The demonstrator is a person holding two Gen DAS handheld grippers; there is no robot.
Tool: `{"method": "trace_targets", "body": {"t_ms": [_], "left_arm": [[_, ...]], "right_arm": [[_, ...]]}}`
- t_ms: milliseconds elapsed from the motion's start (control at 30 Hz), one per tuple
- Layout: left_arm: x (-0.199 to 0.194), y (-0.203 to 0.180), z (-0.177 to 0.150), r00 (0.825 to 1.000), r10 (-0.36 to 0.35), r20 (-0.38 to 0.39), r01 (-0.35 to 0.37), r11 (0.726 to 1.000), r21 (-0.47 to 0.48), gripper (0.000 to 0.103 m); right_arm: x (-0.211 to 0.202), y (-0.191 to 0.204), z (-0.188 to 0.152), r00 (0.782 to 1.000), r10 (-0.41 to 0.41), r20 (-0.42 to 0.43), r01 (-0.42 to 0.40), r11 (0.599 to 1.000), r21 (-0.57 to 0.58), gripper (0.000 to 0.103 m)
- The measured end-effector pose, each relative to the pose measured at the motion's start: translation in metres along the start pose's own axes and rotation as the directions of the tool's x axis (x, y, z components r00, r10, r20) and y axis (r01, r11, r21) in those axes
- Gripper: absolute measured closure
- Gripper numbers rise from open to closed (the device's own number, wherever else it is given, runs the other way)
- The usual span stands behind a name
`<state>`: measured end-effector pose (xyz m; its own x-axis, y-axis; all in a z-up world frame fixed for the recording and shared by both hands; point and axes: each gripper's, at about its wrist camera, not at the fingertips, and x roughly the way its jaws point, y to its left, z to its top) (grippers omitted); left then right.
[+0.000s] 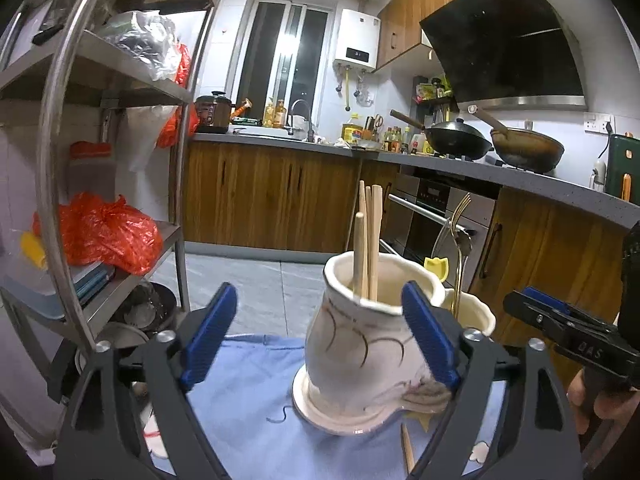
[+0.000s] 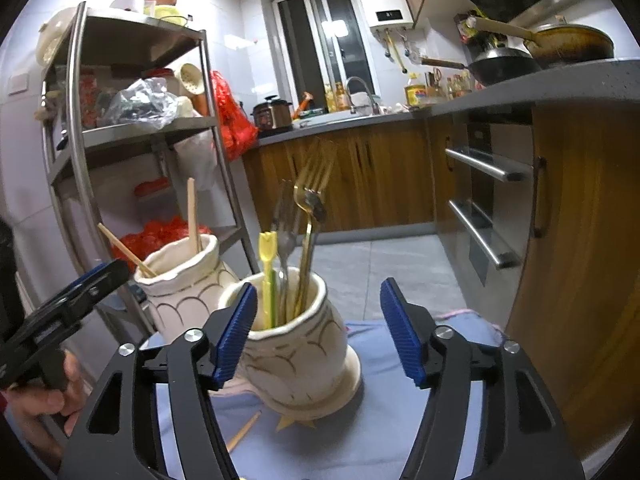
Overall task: Organize utensils
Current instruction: 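Lower both open tools toward the last chopstick and yellow utensil on the cloth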
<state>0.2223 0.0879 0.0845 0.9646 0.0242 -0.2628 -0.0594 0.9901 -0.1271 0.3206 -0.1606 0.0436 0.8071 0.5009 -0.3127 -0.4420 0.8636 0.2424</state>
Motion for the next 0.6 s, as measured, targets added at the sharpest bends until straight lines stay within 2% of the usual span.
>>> {"method": "trace_targets", "body": {"t_ms": [67, 200, 267, 467, 600], "left_arm": [[-0.006, 0.0, -0.004, 1.0, -0.003, -0.011, 0.003, 1.0, -0.005, 0.013], [-0.012, -0.003, -0.014, 0.998, -0.001, -0.06, 0.002, 1.0, 0.012, 0.01], [-0.01, -0.006, -0.02, 0.993, 0.004, -0.12, 0.0, 0.999, 0.034, 0.009], [-0.001, -0.016, -0.044, 0.962, 0.015, -0.274, 0.014, 0.995, 0.104, 0.009], [0.001, -0.024, -0.056, 0.945, 0.013, -0.328, 0.039, 0.988, 0.152, 0.009]], "right_arm": [[-0.003, -0.003, -0.002, 1.0, -0.002, -0.001, 0.002, 1.0, 0.004, 0.02], [-0.008, -0.004, -0.009, 1.0, -0.011, -0.02, 0.011, 1.0, 0.002, 0.017], [-0.01, -0.004, -0.012, 0.999, -0.008, -0.035, 0.008, 1.0, 0.003, 0.01], [-0.014, -0.007, -0.022, 0.994, 0.021, -0.104, -0.019, 1.0, 0.021, 0.006], [-0.016, -0.004, -0.033, 0.985, 0.023, -0.17, -0.025, 1.0, -0.012, 0.005]]}}
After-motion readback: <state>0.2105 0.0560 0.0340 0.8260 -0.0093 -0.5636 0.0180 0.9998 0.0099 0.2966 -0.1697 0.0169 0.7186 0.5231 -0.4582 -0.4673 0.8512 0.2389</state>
